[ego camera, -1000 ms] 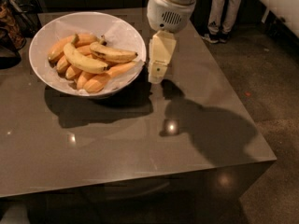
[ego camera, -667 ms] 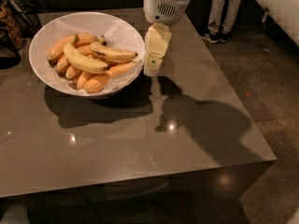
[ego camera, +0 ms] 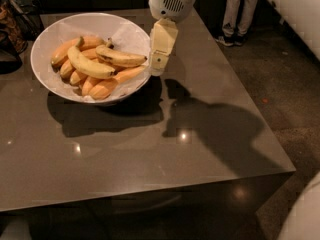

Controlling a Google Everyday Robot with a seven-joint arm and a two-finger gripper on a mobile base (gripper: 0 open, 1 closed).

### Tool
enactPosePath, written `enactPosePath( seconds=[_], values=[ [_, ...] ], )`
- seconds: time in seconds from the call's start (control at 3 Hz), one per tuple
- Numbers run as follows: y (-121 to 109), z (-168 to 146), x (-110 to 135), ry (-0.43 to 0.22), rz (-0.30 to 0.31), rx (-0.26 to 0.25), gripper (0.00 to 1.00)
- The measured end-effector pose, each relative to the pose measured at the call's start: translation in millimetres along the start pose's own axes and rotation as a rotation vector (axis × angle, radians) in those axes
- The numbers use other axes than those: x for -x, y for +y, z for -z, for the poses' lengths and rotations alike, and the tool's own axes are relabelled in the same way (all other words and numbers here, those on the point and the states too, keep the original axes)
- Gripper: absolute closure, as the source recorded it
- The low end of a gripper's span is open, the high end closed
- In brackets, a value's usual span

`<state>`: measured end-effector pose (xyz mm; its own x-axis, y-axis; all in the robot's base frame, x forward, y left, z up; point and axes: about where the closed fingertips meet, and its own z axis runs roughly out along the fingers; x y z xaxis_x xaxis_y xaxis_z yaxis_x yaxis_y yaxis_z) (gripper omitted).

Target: Pick banana from white bowl

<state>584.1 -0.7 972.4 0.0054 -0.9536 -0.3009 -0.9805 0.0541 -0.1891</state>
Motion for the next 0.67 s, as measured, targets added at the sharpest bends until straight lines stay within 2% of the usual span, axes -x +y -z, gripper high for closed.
enactPosePath(
  seconds=[0.67],
  values=[
    [-12.3,-5.1,18.3,-0.018,-0.043,-0.007,0.03]
  ],
)
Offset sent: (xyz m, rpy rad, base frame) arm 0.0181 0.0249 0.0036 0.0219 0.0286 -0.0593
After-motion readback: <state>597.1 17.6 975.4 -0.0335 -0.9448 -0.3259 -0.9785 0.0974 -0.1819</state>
